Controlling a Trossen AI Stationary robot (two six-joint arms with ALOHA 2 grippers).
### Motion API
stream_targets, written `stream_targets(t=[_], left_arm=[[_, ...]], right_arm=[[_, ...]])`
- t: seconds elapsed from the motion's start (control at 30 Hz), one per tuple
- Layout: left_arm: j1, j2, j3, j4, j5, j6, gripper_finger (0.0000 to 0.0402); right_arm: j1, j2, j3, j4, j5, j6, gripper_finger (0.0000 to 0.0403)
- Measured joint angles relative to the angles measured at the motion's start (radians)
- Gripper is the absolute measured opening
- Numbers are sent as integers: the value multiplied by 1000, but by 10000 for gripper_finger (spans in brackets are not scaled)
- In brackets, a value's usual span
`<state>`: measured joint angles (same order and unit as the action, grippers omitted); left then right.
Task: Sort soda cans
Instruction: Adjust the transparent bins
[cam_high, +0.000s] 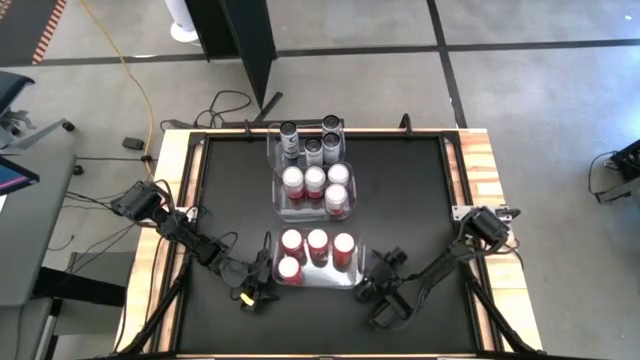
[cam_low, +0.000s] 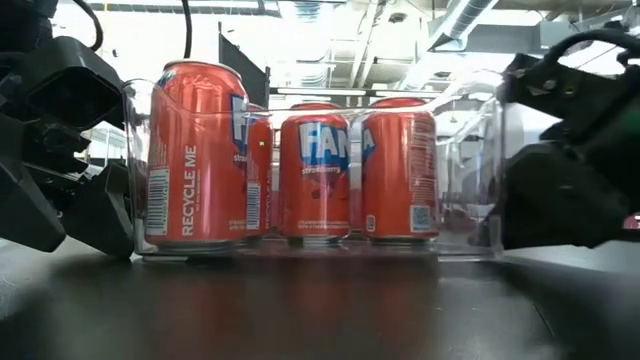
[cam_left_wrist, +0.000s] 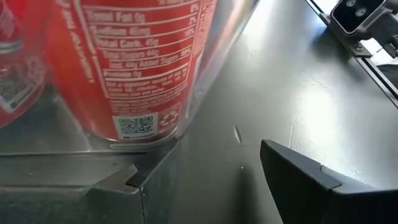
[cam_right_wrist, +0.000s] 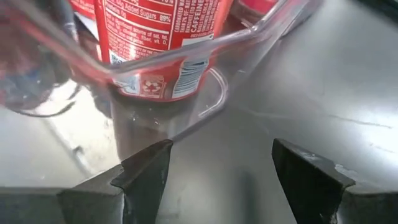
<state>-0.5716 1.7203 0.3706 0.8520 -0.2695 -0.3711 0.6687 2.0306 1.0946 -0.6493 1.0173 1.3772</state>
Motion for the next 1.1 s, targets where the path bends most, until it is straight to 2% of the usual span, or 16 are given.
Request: stream_targets(t=[0.27, 0.5, 0.7, 0.9, 1.1], left_arm=[[0, 0, 0, -7, -49, -10, 225], [2, -2, 5, -33, -80, -73, 225], [3, -2, 5, -37, -83, -91, 205], [-1, -2, 5, -38, -74, -122, 182], [-21, -2, 5, -45, -69, -127, 197]], right_arm=[[-39, -1, 0, -10, 3, -1, 306], [-48, -1, 6, -6, -42, 7, 306], [-51, -4, 8, -12, -85, 7, 306], [-18, -5, 8, -16, -137, 14, 307], [29, -7, 9, -18, -186, 58, 333]])
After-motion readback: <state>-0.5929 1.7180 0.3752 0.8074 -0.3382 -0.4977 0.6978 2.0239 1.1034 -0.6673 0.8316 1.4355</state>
